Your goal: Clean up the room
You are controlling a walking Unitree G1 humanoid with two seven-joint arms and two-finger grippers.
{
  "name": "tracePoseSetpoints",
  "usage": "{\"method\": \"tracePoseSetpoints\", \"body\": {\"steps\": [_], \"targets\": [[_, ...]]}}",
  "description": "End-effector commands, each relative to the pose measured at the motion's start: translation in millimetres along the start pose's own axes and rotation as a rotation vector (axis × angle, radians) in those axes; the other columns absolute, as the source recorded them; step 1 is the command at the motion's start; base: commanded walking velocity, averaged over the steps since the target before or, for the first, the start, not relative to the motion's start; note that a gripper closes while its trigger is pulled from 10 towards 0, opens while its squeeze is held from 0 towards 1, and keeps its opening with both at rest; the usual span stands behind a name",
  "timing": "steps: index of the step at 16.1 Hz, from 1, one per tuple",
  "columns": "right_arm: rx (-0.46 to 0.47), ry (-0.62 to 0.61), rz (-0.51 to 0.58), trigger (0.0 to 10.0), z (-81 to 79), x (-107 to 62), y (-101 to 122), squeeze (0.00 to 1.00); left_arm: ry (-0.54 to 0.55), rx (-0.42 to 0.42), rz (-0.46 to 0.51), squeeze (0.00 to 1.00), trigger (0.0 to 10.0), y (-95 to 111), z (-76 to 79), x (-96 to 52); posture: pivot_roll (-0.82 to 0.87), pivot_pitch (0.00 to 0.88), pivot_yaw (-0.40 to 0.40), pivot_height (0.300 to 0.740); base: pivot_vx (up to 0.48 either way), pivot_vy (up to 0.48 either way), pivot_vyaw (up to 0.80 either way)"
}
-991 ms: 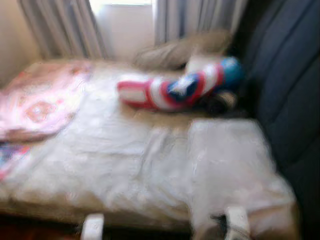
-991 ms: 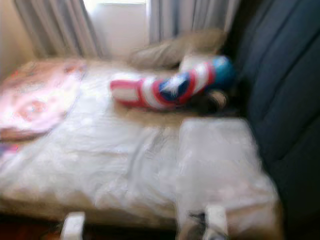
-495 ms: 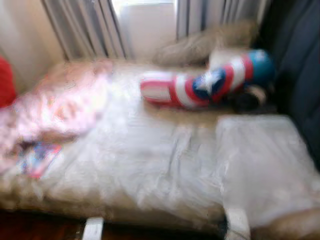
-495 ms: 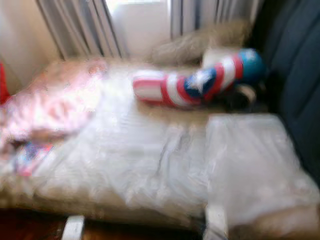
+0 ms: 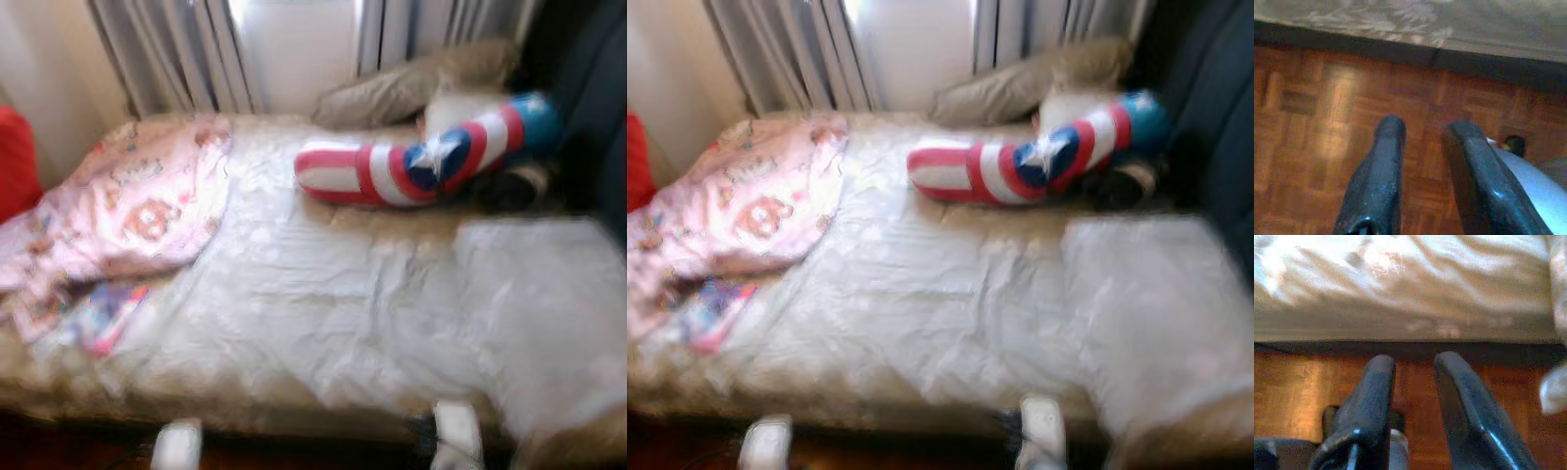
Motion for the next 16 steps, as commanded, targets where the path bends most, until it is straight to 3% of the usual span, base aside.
{"method": "tracePoseSetpoints", "body": {"steps": [1,6,9,12,16], "targets": [[-0.001,0.023,0.007,10.0,-8.6,1.4,4,0.00,0.024,0.020,-0.017,0.00,10.0,-2,-7.9,-1.0,-0.01,0.000,0.024,0.740,0.000,0.480,0.00],[-0.012,0.032,0.008,10.0,-10.0,1.8,5,0.00,0.025,0.015,-0.018,0.00,10.0,-2,-4.2,-0.3,0.00,0.000,0.022,0.740,0.000,0.480,0.00],[-0.039,0.040,0.009,10.0,-11.5,2.2,7,0.00,0.040,0.007,-0.017,0.00,10.0,-3,-16.8,-2.6,-0.01,0.000,0.024,0.740,0.000,0.480,0.00],[-0.068,0.039,0.008,10.0,-12.4,2.4,7,0.00,0.053,0.003,-0.014,0.00,10.0,-3,-28.3,-4.5,-0.01,0.000,0.025,0.740,0.000,0.480,0.80],[-0.049,0.037,0.009,10.0,-11.9,2.0,6,0.00,0.036,0.005,-0.007,0.00,10.0,2,-14.7,-1.0,-0.01,0.000,0.025,0.740,0.000,0.480,0.00]]}}
Point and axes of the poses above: a point about 5 cm out from each wrist's last joint towards the gripper, its own x axis pointing out of the wrist towards the gripper, its own y axis along the axis of the wrist's last joint, z = x × y, the point moved 3 cm from there along x, pointing out of the wrist towards the gripper, and after that the axes turned 8 degrees about x, right-handed, at the moved point
